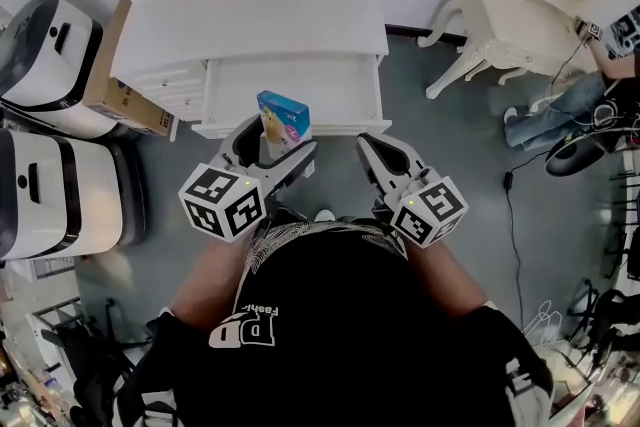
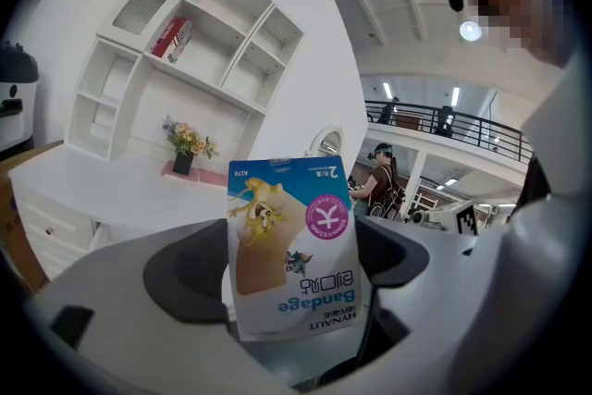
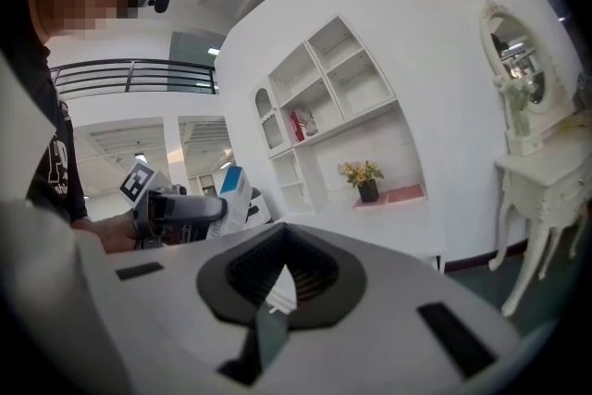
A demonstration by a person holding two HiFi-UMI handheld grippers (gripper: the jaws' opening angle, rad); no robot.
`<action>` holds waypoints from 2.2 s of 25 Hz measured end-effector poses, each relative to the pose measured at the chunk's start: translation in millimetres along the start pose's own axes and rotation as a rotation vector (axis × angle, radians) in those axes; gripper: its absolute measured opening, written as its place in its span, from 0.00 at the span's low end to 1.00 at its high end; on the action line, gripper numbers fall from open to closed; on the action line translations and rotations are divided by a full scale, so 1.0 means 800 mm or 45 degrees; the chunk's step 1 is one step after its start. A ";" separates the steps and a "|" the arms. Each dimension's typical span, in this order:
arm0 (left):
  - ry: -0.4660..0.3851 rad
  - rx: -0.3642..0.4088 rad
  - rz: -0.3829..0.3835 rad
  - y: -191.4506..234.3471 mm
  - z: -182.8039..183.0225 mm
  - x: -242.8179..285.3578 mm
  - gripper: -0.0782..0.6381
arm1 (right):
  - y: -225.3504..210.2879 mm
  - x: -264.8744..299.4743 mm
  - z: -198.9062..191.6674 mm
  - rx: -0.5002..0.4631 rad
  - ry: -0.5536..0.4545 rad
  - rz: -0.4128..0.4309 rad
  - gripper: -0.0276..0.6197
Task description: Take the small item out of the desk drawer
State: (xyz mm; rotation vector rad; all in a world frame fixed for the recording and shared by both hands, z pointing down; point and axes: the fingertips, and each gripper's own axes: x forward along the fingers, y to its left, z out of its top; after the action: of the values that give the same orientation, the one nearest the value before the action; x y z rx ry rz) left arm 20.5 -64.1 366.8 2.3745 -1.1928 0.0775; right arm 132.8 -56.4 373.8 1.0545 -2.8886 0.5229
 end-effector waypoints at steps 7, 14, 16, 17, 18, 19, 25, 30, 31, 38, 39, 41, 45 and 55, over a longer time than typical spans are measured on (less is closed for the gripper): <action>0.013 0.019 -0.043 0.001 0.008 -0.004 0.70 | 0.001 0.005 0.003 0.010 -0.005 -0.061 0.05; 0.031 0.022 -0.066 0.021 0.020 -0.027 0.70 | 0.023 0.026 0.021 -0.019 -0.015 -0.096 0.05; 0.025 0.023 -0.073 0.025 0.024 -0.032 0.70 | 0.030 0.029 0.025 -0.032 -0.018 -0.103 0.05; 0.023 0.024 -0.077 0.027 0.025 -0.035 0.70 | 0.033 0.031 0.026 -0.038 -0.020 -0.107 0.05; 0.021 0.025 -0.082 0.029 0.025 -0.038 0.70 | 0.036 0.033 0.026 -0.043 -0.021 -0.111 0.05; 0.021 0.026 -0.086 0.030 0.024 -0.042 0.70 | 0.039 0.034 0.025 -0.046 -0.023 -0.117 0.05; 0.027 0.027 -0.104 0.040 0.018 -0.059 0.70 | 0.053 0.044 0.015 -0.046 -0.017 -0.142 0.05; 0.034 0.025 -0.111 0.048 0.017 -0.073 0.70 | 0.068 0.051 0.014 -0.049 -0.014 -0.143 0.05; 0.036 0.025 -0.111 0.049 0.017 -0.074 0.70 | 0.070 0.052 0.014 -0.050 -0.014 -0.141 0.05; 0.051 0.030 -0.101 0.055 0.013 -0.083 0.70 | 0.078 0.058 0.004 -0.036 0.001 -0.132 0.05; 0.051 0.031 -0.101 0.055 0.012 -0.085 0.70 | 0.080 0.058 0.003 -0.037 0.000 -0.131 0.05; 0.050 0.032 -0.103 0.056 0.012 -0.089 0.70 | 0.085 0.059 0.003 -0.041 -0.003 -0.130 0.05; 0.047 0.030 -0.105 0.057 0.013 -0.091 0.70 | 0.087 0.061 0.005 -0.043 -0.004 -0.130 0.05; 0.046 0.028 -0.103 0.059 0.012 -0.094 0.70 | 0.090 0.063 0.002 -0.038 0.002 -0.127 0.05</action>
State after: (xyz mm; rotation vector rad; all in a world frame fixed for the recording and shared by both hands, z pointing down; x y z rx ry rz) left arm -64.0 -36.1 356.9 2.4268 -1.0834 0.1073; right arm 48.6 -36.6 357.1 1.1862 -2.8149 0.4743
